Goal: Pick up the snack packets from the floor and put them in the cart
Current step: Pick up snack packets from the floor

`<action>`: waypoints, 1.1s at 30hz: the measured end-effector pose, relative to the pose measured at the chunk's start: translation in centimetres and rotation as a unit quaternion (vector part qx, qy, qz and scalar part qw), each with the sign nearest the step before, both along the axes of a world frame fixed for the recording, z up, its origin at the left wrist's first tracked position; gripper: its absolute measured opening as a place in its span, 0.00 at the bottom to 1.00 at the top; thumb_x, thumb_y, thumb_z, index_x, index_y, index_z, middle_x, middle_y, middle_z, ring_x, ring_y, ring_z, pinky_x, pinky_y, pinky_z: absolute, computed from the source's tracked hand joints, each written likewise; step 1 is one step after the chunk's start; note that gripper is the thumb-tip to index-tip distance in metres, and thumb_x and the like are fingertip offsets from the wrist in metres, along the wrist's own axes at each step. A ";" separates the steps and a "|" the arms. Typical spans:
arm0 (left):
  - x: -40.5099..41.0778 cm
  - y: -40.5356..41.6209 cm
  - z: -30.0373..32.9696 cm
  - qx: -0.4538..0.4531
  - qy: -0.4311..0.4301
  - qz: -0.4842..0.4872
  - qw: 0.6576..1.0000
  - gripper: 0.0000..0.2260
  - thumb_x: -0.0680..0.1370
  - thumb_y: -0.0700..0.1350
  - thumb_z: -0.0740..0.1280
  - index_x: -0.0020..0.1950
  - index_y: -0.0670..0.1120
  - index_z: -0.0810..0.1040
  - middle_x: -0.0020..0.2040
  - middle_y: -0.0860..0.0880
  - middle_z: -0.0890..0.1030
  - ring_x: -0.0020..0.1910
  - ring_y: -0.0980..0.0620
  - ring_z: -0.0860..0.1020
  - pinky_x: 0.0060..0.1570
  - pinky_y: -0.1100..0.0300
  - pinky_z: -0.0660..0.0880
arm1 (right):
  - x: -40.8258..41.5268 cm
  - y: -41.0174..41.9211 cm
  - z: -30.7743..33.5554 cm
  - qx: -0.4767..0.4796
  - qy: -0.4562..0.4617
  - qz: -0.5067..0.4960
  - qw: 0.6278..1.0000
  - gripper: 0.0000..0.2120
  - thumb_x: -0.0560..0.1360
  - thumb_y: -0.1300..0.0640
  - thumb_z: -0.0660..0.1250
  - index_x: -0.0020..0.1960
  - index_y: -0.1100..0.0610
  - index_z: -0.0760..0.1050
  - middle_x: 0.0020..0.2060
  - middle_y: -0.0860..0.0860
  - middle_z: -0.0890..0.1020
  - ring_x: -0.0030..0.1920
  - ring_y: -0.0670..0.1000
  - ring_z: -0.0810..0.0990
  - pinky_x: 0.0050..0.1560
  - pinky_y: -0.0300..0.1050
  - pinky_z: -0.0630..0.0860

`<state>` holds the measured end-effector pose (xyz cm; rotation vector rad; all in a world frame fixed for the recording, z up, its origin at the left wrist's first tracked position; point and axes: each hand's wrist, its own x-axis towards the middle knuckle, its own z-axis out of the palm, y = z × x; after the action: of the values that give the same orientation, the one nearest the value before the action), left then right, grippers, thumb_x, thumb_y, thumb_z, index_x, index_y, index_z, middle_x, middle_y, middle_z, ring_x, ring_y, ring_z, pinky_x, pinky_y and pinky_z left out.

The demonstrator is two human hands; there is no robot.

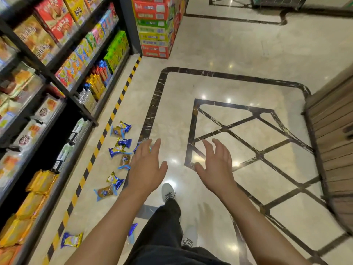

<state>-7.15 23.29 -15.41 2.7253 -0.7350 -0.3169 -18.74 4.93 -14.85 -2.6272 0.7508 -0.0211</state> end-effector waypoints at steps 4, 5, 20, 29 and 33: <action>4.8 -2.5 -0.5 -0.023 0.015 0.024 0.999 0.32 0.79 0.53 0.64 0.80 0.52 0.55 0.79 0.46 0.59 0.78 0.44 0.56 0.71 0.44 0.64 | 5.1 -3.0 0.2 0.001 0.005 0.004 1.000 0.34 0.74 0.50 0.66 0.77 0.52 0.58 0.75 0.56 0.58 0.75 0.57 0.56 0.75 0.56 0.55; 6.1 -3.2 -0.6 -0.030 0.020 0.032 0.999 0.32 0.79 0.53 0.64 0.80 0.52 0.55 0.79 0.46 0.59 0.78 0.44 0.56 0.72 0.44 0.64 | 6.6 -3.8 0.3 0.004 0.008 0.009 1.000 0.34 0.74 0.49 0.65 0.77 0.52 0.57 0.75 0.56 0.58 0.76 0.57 0.55 0.76 0.56 0.55; 24.0 -10.4 -0.6 -0.062 0.049 0.058 0.995 0.32 0.78 0.49 0.67 0.80 0.48 0.59 0.77 0.43 0.62 0.76 0.43 0.57 0.72 0.47 0.61 | 26.6 -10.9 3.0 0.037 -0.009 0.025 0.999 0.34 0.76 0.49 0.65 0.77 0.49 0.55 0.76 0.54 0.55 0.76 0.57 0.54 0.74 0.54 0.59; 31.2 -13.7 -2.3 -0.018 0.043 0.173 0.984 0.33 0.79 0.54 0.65 0.81 0.51 0.56 0.79 0.45 0.56 0.77 0.42 0.51 0.74 0.45 0.58 | 36.7 -17.6 0.2 0.054 0.022 0.109 0.992 0.34 0.76 0.49 0.66 0.78 0.49 0.55 0.77 0.53 0.54 0.77 0.56 0.50 0.73 0.53 0.59; 34.1 -16.2 -2.3 0.005 0.048 0.222 0.974 0.33 0.79 0.55 0.64 0.81 0.51 0.54 0.80 0.46 0.56 0.78 0.43 0.50 0.75 0.47 0.57 | 42.1 -21.2 -0.4 0.059 0.021 0.181 0.982 0.34 0.77 0.48 0.65 0.78 0.49 0.54 0.77 0.53 0.53 0.76 0.56 0.52 0.72 0.53 0.62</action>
<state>26.94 7.10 -17.73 2.7609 -0.0884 -0.3427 23.41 -16.23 -15.28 -2.6149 0.2684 0.1763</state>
